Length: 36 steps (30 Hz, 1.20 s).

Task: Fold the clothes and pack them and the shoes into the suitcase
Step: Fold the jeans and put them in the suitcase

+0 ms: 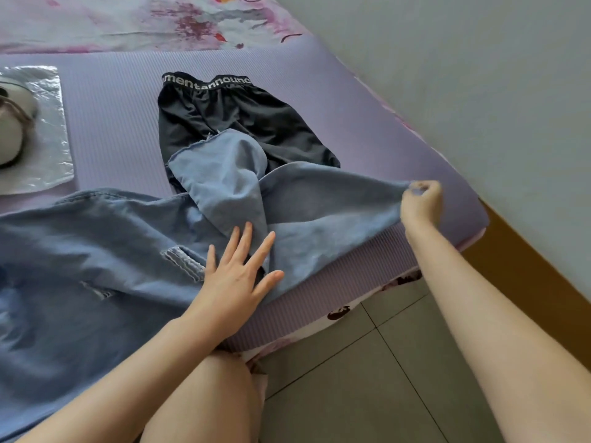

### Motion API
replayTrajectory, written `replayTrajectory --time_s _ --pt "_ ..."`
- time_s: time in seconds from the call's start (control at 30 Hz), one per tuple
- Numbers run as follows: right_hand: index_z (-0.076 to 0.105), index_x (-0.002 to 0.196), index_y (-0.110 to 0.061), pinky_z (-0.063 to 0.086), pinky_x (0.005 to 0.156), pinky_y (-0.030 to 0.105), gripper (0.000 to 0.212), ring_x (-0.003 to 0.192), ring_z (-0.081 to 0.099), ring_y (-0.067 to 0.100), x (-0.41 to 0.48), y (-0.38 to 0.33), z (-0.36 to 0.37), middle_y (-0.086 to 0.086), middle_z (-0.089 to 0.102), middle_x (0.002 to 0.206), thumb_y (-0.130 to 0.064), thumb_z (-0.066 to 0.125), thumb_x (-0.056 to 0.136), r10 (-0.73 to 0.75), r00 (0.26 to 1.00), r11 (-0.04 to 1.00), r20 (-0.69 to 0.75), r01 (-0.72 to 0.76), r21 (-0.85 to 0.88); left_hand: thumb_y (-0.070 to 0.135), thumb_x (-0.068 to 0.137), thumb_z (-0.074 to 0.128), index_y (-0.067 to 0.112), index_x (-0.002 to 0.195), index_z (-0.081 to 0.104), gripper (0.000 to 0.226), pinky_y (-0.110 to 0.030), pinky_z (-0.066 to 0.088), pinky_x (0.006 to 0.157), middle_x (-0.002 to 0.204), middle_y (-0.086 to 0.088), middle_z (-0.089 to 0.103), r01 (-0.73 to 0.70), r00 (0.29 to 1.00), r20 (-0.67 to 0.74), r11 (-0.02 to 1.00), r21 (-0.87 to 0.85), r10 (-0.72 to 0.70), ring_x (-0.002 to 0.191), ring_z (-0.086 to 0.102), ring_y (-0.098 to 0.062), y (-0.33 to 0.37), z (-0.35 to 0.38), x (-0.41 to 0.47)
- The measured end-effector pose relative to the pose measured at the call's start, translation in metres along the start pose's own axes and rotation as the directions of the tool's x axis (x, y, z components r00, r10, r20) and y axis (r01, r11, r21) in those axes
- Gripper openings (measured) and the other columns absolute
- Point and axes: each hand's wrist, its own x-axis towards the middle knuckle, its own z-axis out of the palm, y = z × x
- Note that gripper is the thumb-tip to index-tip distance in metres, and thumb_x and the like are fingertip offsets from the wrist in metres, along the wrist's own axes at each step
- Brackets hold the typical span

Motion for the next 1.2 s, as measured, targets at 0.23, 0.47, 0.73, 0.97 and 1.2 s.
replayTrajectory --time_s 0.23,0.47,0.73,0.97,1.2 --pt "0.057 0.12 -0.016 0.035 0.103 0.041 0.045 0.126 0.036 0.033 -0.002 0.002 0.007 0.011 0.056 0.124 -0.05 0.049 0.091 0.013 0.971 0.955 0.24 0.059 -0.291 0.068 0.068 -0.007 0.037 0.148 0.006 0.087 -0.047 -0.004 0.115 0.156 0.008 -0.015 -0.057 0.998 0.022 0.996 0.073 0.055 0.135 -0.027 -0.007 -0.012 0.011 -0.001" --pt "0.044 0.138 -0.012 0.023 0.111 0.041 0.093 0.138 0.024 0.033 0.019 -0.047 0.04 0.015 0.036 0.145 -0.08 0.045 0.075 0.181 0.875 0.89 0.448 0.047 -0.453 0.068 0.071 -0.004 0.037 0.148 0.005 0.083 -0.043 -0.009 0.114 0.154 0.011 -0.015 -0.06 0.998 0.002 0.997 0.052 0.06 0.137 -0.025 -0.007 -0.015 0.016 -0.001" --pt "0.029 0.146 -0.006 0.033 0.108 0.051 0.115 0.136 0.033 0.037 0.024 -0.045 0.033 0.015 0.027 0.153 -0.072 0.068 0.06 0.332 0.66 0.843 0.673 0.112 -0.526 0.067 0.076 0.002 0.038 0.145 0.004 0.075 -0.039 -0.014 0.111 0.154 0.011 -0.012 -0.083 0.996 -0.04 0.996 0.039 0.084 0.14 -0.02 -0.009 -0.02 0.023 -0.003" --pt "0.063 0.112 -0.009 0.039 0.093 0.033 0.058 0.111 0.047 0.022 0.021 -0.041 0.011 0.004 0.053 0.119 -0.046 0.076 0.07 0.289 0.56 0.931 0.776 0.024 -0.364 0.066 0.078 0.005 0.037 0.145 0.006 0.073 -0.04 -0.012 0.112 0.156 0.01 -0.007 -0.089 0.994 -0.062 0.996 0.028 0.091 0.142 -0.016 -0.01 -0.021 0.026 -0.004" --pt "0.063 0.099 -0.017 0.04 0.086 0.029 0.013 0.094 0.054 0.02 0.026 -0.058 0.043 0.002 0.062 0.098 -0.024 0.064 0.088 -0.387 0.899 0.913 0.204 0.405 -0.051 0.066 0.077 0.002 0.036 0.148 0.012 0.077 -0.04 -0.013 0.113 0.156 0.011 -0.008 -0.085 0.991 -0.101 0.996 0.004 0.085 0.141 -0.018 -0.007 -0.015 0.017 -0.004"
